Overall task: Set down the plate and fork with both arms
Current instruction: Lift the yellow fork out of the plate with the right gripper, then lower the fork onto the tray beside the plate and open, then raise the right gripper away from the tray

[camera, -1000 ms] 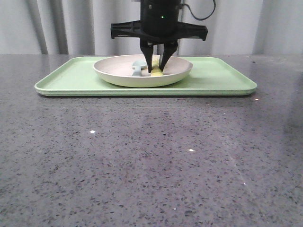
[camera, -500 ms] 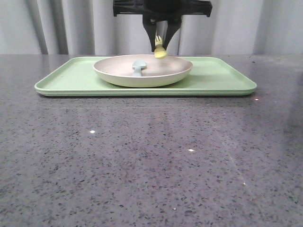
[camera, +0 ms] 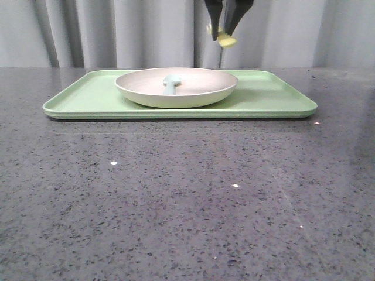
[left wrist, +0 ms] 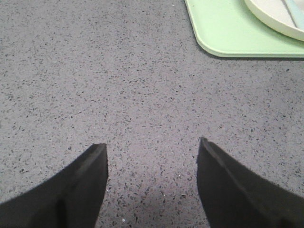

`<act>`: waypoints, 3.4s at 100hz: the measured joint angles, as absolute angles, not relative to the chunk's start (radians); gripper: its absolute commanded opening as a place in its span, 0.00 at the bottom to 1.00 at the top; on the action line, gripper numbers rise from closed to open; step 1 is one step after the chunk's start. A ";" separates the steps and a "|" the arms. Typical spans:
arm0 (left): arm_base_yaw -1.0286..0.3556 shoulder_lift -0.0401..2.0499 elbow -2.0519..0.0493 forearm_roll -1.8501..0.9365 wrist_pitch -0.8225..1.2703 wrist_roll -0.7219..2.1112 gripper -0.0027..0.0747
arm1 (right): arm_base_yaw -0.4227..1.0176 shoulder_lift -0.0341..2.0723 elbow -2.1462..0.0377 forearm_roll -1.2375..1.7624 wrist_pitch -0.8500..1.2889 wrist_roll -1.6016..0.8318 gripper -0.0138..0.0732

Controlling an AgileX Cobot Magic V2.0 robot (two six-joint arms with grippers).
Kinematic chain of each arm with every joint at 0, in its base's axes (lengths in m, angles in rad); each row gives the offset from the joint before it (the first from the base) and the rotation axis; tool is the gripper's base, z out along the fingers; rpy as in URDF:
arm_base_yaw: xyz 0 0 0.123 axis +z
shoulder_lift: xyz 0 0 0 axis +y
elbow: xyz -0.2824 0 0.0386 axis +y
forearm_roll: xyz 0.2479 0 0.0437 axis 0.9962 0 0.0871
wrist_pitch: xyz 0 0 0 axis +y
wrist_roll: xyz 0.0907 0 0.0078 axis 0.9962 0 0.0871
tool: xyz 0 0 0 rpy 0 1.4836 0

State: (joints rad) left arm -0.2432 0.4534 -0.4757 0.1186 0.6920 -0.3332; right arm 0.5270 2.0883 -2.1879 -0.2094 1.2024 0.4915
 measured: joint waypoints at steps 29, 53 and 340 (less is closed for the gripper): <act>-0.243 0.453 -0.476 0.119 0.692 -0.333 0.56 | 0.440 2.069 -2.190 -0.157 1.230 0.405 0.27; -0.243 0.453 -0.476 0.119 0.691 -0.333 0.56 | 0.415 2.068 -2.166 -0.153 1.238 0.370 0.27; -0.243 0.453 -0.476 0.119 0.674 -0.335 0.56 | 0.249 0.857 -0.842 -0.265 0.765 0.351 0.58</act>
State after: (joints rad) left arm -0.2432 0.4534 -0.4757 0.1186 0.6744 -0.3347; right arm 0.2486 0.8574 -0.8417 -0.2653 0.7650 0.3512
